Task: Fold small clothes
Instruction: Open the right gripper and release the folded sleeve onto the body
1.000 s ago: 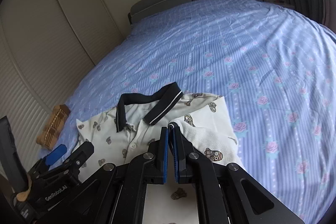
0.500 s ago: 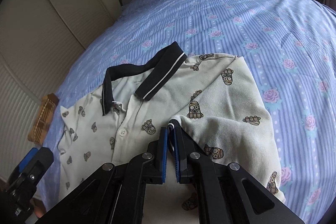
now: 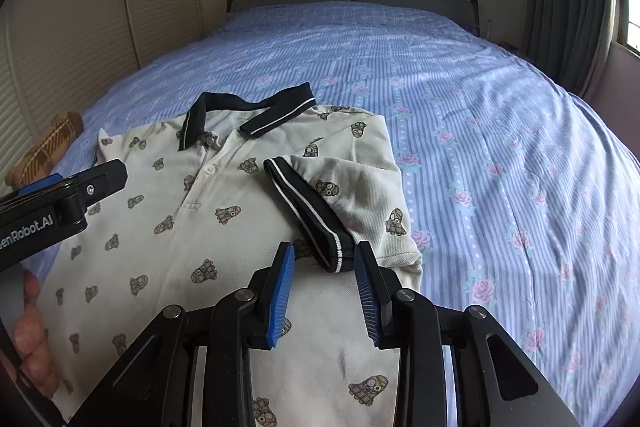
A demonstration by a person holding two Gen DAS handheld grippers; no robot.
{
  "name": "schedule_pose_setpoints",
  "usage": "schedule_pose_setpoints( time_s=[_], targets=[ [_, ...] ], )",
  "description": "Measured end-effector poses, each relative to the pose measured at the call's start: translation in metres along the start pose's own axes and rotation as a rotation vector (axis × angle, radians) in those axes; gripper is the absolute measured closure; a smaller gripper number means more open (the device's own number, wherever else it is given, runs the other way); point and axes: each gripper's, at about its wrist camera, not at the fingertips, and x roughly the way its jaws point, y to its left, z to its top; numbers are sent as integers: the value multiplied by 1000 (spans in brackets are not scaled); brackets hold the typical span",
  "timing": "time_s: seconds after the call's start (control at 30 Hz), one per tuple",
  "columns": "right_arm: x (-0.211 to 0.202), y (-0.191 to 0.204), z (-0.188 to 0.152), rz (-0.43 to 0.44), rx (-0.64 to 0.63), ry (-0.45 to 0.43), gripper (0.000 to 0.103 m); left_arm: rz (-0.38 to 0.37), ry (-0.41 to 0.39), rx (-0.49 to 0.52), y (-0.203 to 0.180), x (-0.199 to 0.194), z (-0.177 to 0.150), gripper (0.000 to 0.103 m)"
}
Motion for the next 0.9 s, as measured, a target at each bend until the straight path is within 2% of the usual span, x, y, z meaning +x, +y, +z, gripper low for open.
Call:
schedule_pose_setpoints(
  time_s=[0.03, 0.1, 0.13, 0.17, 0.2, 0.3, 0.47, 0.53, 0.67, 0.77, 0.83, 0.9],
  targets=[
    [5, 1, 0, -38, -6, 19, 71, 1, 4, -5, 2, -1, 0, 0],
    [12, -3, 0, -49, 9, 31, 73, -2, 7, -25, 9, -3, 1, 0],
    [15, -4, 0, -62, 7, 34, 77, -1, 4, -32, 12, -5, 2, 0],
    [18, -4, 0, -77, -4, 41, 92, 2, 0, -36, 14, -6, 2, 0],
    [19, -3, 0, -83, -16, 43, 95, 5, -5, -37, 17, -8, 3, 0],
    [12, -1, -1, -93, -36, 14, 98, 10, -16, -43, 22, -13, 2, 0],
    [-4, 9, -10, -24, -46, 8, 98, 11, -3, -49, 25, -10, -2, 0],
    [-4, 14, -17, 3, -64, 25, 102, 13, 2, -45, 24, -8, -5, 0],
    [8, 14, -29, 9, -41, 63, 102, 13, 14, -37, 26, -4, -11, 0],
    [-4, 7, -26, 33, 11, 7, 100, 21, 17, -39, 32, -3, -15, 0],
    [-8, 4, -19, 48, 29, -18, 93, 21, 25, -58, 39, 0, -15, 0],
    [-8, 2, -9, 60, 45, -30, 77, 14, 27, -71, 47, 3, -14, 0]
  ],
)
